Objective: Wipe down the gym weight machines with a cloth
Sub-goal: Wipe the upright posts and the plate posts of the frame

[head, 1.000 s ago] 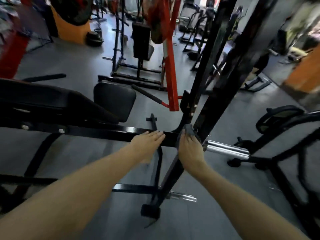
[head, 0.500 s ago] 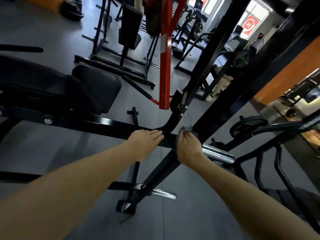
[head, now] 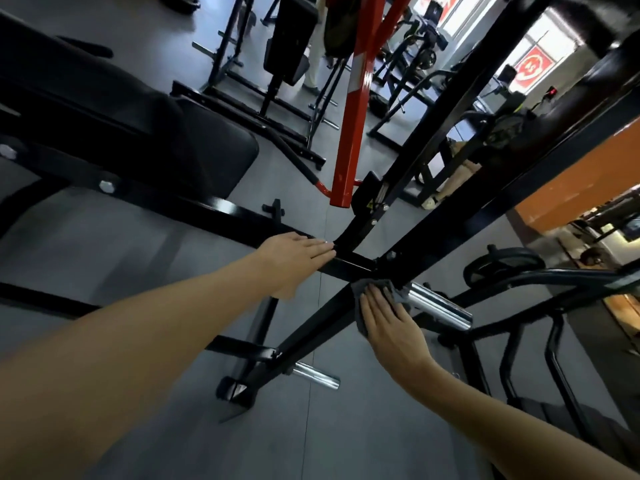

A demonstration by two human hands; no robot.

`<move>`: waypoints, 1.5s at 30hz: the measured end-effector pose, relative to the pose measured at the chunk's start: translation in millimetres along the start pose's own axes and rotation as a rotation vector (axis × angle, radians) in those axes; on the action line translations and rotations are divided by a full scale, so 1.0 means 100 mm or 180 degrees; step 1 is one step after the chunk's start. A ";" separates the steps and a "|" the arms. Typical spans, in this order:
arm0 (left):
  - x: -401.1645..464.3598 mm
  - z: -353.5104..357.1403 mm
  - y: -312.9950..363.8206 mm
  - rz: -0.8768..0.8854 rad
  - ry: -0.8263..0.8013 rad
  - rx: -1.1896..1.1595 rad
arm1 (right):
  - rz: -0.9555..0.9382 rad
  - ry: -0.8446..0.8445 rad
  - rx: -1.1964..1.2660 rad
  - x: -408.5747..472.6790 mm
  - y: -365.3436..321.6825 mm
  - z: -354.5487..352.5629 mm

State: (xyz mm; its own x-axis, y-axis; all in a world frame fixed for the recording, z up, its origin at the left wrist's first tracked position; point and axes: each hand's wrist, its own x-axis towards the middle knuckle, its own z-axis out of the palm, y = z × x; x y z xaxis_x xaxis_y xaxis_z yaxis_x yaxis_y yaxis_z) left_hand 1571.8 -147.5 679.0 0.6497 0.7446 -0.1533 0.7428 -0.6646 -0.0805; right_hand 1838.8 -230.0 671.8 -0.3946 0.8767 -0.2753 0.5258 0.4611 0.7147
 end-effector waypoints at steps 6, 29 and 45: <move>0.05 0.61 0.18 -0.0215 0.1227 0.0843 | -0.0713 0.0021 -0.1043 0.11 0.05 0.31; 1.25 2.29 1.16 -0.0576 0.4031 -0.1360 | 0.0198 0.0417 -0.2234 0.47 -0.30 0.55; 2.02 2.61 1.22 0.1118 0.3665 -0.2266 | 0.1216 0.1224 -0.2063 0.87 -0.85 0.67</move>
State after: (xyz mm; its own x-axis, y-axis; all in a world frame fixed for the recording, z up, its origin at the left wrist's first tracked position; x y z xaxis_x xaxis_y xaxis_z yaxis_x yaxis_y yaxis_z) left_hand 1751.6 -93.9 381.3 0.3252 0.4104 0.8520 0.2115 -0.9097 0.3574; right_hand 1810.1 -183.6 544.1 -0.5682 0.7944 0.2145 0.1852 -0.1305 0.9740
